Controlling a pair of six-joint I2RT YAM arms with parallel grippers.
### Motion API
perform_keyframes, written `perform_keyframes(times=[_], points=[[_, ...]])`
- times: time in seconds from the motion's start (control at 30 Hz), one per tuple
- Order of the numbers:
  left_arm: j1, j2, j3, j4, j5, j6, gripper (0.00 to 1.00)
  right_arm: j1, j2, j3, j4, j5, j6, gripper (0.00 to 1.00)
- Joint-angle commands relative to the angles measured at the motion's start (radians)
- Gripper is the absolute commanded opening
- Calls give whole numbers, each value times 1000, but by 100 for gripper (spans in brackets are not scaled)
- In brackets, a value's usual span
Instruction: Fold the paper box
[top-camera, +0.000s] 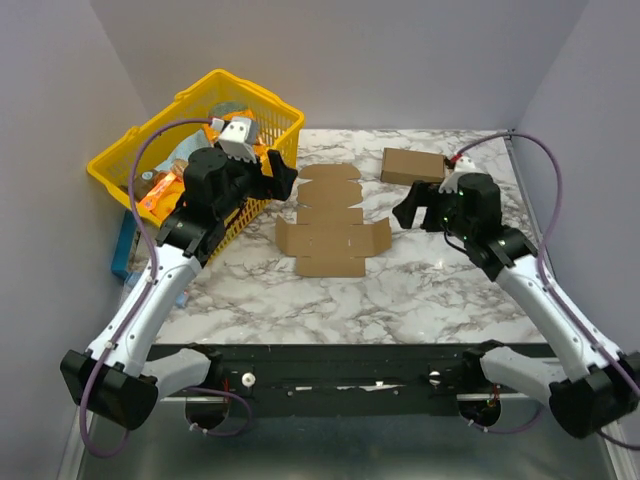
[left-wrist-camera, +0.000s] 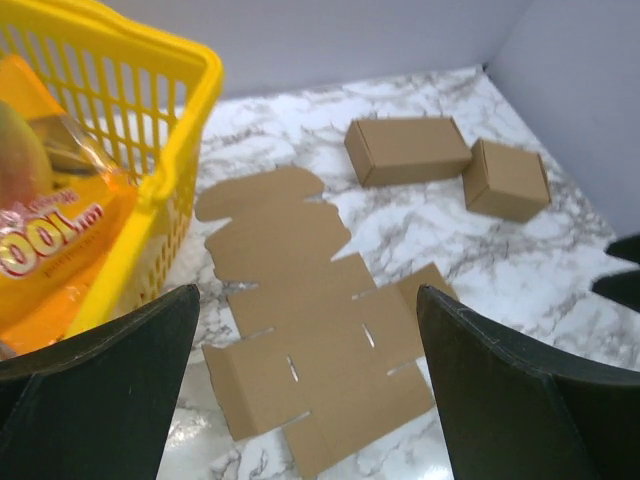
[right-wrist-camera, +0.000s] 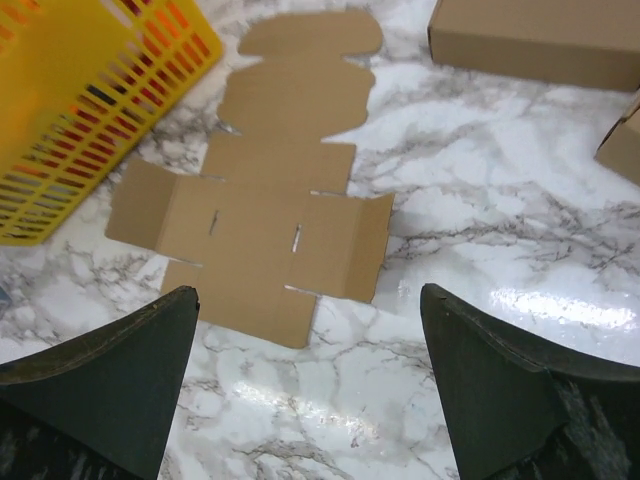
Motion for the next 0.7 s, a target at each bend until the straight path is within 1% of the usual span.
perform_keyframes(times=[0.0, 0.1, 0.13, 0.23, 0.3, 0.4, 0.43, 0.5, 0.53, 0.6, 0.67], points=[[-37, 24, -102, 80, 142, 70, 99, -13, 218, 25, -2, -84, -1, 99], [-86, 43, -104, 80, 169, 96, 99, -15, 312, 48, 43, -83, -12, 99], [-96, 46, -108, 85, 183, 96, 99, -16, 373, 56, 46, -80, -16, 99], [-114, 46, -108, 80, 200, 109, 99, -19, 467, 80, 49, -51, -16, 98], [-116, 40, -115, 77, 191, 118, 99, -19, 507, 88, 65, -60, -21, 97], [-116, 32, -116, 74, 183, 116, 99, -19, 587, 100, 81, -68, -33, 89], [-116, 31, -116, 74, 191, 119, 99, -21, 611, 114, 81, -63, -35, 81], [-116, 29, -115, 73, 192, 123, 99, -21, 650, 120, 86, -66, -38, 75], [-116, 29, -115, 73, 191, 129, 99, -21, 659, 117, 95, -77, -49, 69], [-116, 31, -116, 70, 188, 135, 99, -21, 683, 114, 123, -108, -59, 65], [-116, 37, -113, 60, 186, 150, 99, -21, 705, 125, 124, -118, -78, 57]])
